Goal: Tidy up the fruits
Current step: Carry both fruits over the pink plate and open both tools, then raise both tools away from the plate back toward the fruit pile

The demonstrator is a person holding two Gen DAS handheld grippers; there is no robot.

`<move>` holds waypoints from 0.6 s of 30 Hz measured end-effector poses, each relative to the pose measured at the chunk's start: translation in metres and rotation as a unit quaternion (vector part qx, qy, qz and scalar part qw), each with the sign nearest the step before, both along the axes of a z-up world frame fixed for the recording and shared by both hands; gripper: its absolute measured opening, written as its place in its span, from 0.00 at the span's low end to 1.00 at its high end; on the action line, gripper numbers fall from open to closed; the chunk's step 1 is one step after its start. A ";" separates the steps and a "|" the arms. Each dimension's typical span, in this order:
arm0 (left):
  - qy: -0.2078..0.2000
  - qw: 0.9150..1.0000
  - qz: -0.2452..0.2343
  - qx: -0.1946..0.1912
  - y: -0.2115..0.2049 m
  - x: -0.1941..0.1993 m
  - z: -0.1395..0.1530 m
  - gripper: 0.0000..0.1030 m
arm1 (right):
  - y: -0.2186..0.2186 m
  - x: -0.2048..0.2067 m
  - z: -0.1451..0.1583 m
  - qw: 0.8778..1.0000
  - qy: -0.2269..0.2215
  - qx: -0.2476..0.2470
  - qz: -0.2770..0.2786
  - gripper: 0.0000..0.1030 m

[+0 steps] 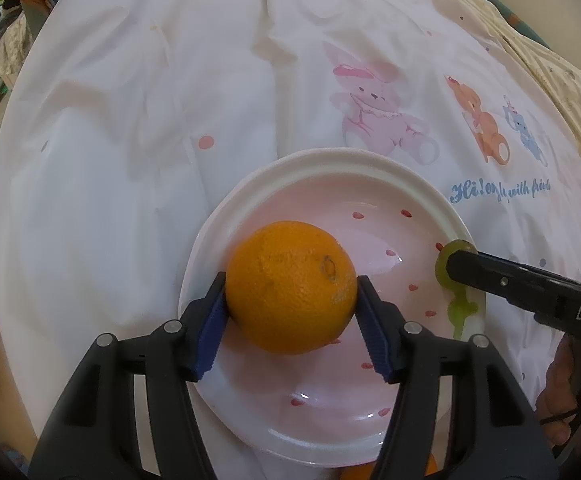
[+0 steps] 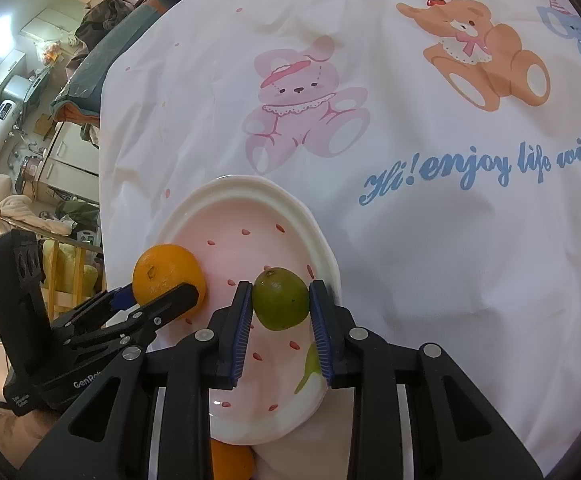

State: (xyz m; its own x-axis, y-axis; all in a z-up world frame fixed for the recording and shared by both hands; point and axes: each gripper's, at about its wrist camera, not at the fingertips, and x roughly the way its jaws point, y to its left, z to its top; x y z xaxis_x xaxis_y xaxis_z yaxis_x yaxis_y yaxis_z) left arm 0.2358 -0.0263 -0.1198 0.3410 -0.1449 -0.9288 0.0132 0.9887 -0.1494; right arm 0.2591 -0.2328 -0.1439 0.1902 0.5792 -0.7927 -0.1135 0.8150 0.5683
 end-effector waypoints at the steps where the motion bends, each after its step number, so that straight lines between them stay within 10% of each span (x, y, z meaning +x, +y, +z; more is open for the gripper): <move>1: 0.001 1.000 0.001 0.000 0.000 0.000 0.000 0.56 | 0.000 0.000 0.000 1.000 -0.002 -0.001 0.000 0.30; 8: -0.020 1.000 0.005 0.010 -0.003 -0.003 0.007 0.84 | 0.002 0.001 0.002 1.000 0.000 -0.007 0.001 0.32; 12: -0.033 0.999 0.020 0.000 0.004 -0.004 0.017 0.84 | -0.003 0.001 0.012 1.000 -0.013 0.019 -0.002 0.61; 18: -0.061 0.997 0.038 -0.010 0.014 -0.011 0.035 0.84 | -0.012 -0.002 0.034 0.999 -0.034 0.025 -0.021 0.62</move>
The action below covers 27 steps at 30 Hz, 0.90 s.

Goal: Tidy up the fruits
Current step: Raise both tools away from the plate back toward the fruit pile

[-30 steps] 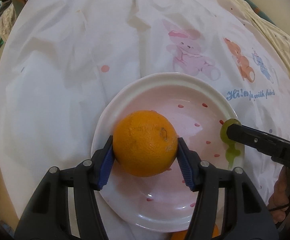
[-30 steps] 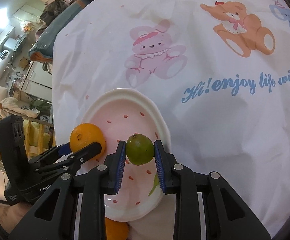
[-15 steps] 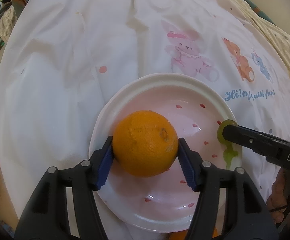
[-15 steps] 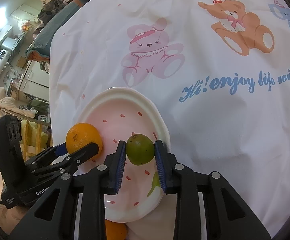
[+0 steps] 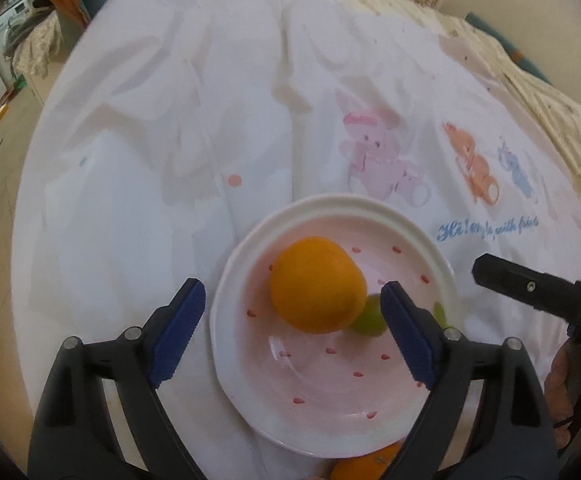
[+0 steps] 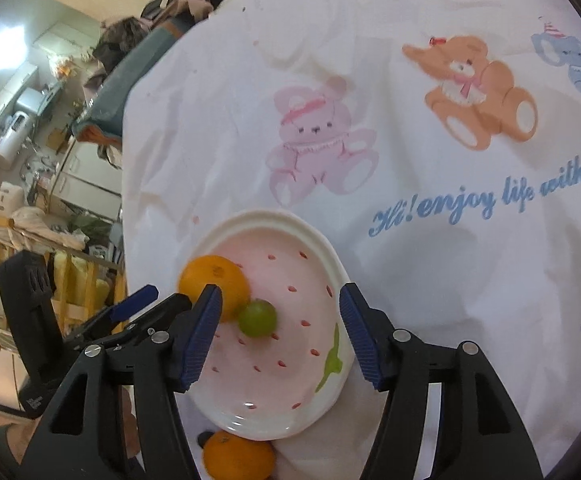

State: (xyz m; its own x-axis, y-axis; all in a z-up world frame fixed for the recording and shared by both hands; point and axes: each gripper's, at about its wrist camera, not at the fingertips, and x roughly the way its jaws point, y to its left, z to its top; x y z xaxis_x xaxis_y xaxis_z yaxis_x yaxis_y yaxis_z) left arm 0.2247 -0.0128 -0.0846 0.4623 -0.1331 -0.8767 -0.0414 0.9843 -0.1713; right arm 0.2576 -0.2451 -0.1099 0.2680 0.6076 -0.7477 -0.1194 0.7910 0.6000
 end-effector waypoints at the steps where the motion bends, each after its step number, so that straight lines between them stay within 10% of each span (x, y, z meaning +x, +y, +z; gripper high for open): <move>1: -0.006 1.000 0.001 0.000 0.000 -0.002 0.003 0.84 | -0.001 -0.002 0.005 1.000 -0.004 0.001 -0.005 0.62; 8: -0.043 0.999 -0.007 0.018 0.000 -0.018 0.028 0.84 | -0.007 -0.018 0.037 0.999 -0.039 -0.002 -0.017 0.64; 15: -0.107 0.993 0.001 0.047 0.006 -0.049 0.068 0.84 | -0.003 -0.053 0.077 0.991 -0.123 -0.051 -0.009 0.90; 27: -0.109 0.993 0.012 0.038 0.015 -0.102 0.087 0.84 | -0.019 -0.119 0.096 0.986 -0.143 -0.067 -0.056 0.95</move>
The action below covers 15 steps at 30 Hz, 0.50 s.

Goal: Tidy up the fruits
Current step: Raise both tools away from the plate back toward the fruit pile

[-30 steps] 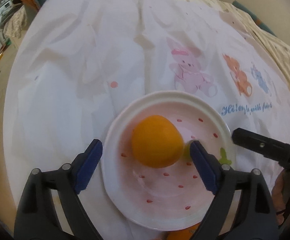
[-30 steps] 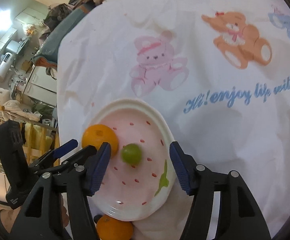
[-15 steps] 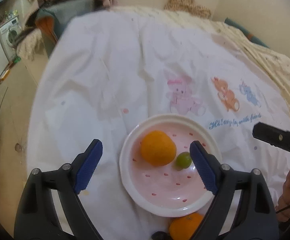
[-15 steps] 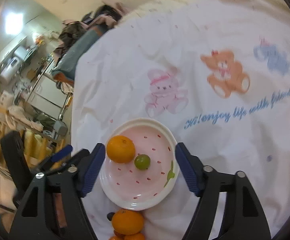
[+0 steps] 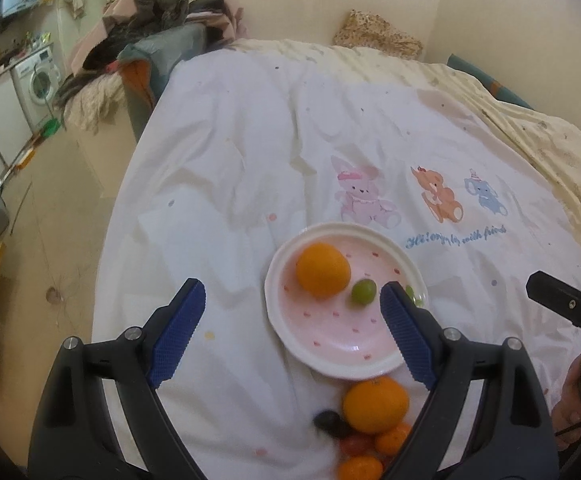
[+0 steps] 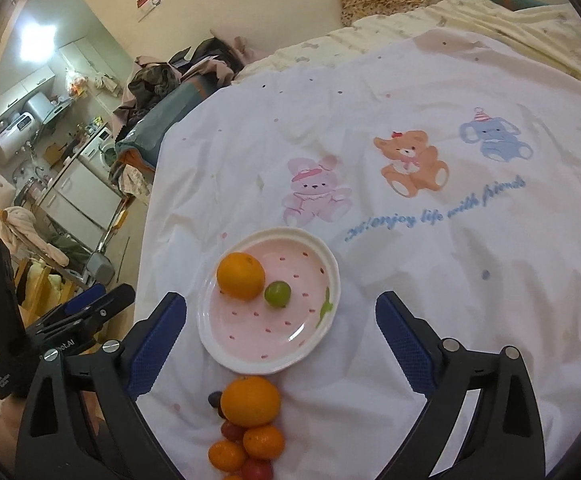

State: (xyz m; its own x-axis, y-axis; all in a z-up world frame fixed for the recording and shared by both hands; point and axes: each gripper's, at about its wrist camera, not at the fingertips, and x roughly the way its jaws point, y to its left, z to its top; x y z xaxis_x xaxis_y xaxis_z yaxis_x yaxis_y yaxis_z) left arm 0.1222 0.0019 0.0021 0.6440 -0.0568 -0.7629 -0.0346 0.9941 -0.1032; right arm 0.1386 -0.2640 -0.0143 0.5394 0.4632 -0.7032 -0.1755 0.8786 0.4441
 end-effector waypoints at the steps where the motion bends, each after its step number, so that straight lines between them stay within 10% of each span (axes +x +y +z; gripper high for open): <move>1: 0.001 1.000 0.000 -0.001 0.000 -0.003 -0.001 0.84 | 0.000 -0.005 0.001 1.000 -0.002 -0.003 0.000 0.95; 15: -0.004 0.999 -0.022 0.031 -0.013 -0.057 0.001 0.84 | -0.003 -0.057 -0.002 1.000 0.005 -0.006 -0.014 0.95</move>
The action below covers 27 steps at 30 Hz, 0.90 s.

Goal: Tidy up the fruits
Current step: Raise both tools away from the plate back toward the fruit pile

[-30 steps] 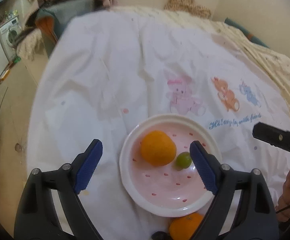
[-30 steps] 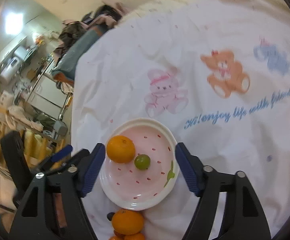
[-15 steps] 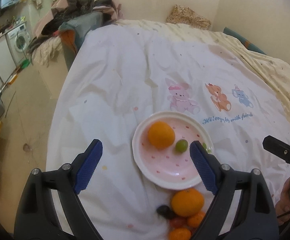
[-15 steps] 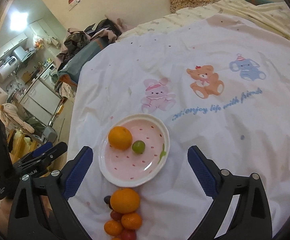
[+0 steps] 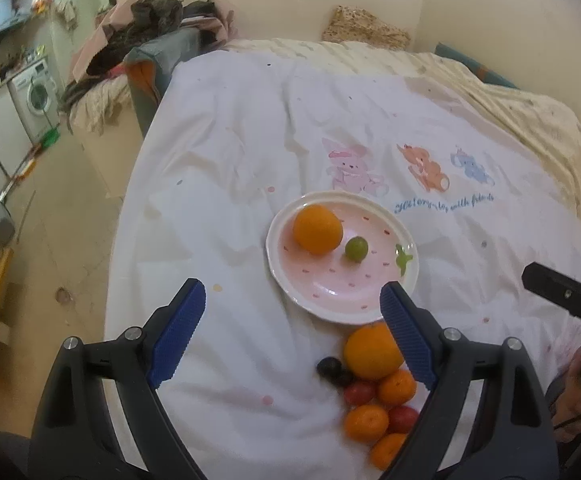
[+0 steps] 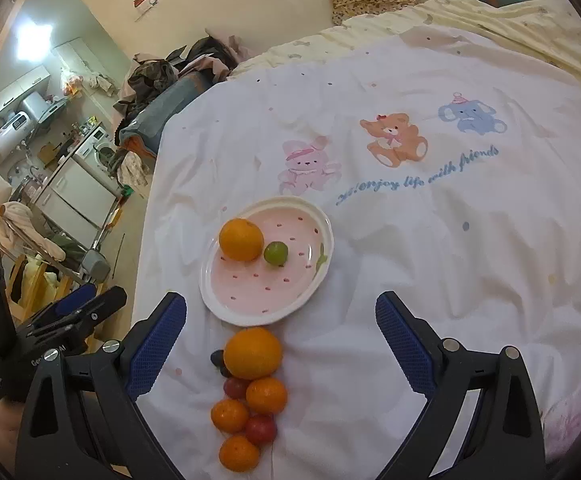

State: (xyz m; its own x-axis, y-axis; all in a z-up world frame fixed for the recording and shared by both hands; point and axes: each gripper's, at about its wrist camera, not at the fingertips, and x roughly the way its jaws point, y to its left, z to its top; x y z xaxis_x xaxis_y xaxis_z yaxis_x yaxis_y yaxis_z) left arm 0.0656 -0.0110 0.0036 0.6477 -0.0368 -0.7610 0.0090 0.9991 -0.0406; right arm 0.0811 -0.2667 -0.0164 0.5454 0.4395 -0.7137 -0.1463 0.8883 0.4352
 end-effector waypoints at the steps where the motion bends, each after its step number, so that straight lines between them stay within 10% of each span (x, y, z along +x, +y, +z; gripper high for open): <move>1: 0.000 1.000 -0.001 -0.001 -0.001 -0.003 0.000 0.84 | -0.001 -0.003 -0.001 1.000 0.002 0.000 -0.003 0.95; 27: 0.045 0.999 0.028 -0.005 0.004 -0.029 -0.019 0.84 | 0.007 -0.033 -0.030 0.998 0.061 -0.025 -0.015 0.95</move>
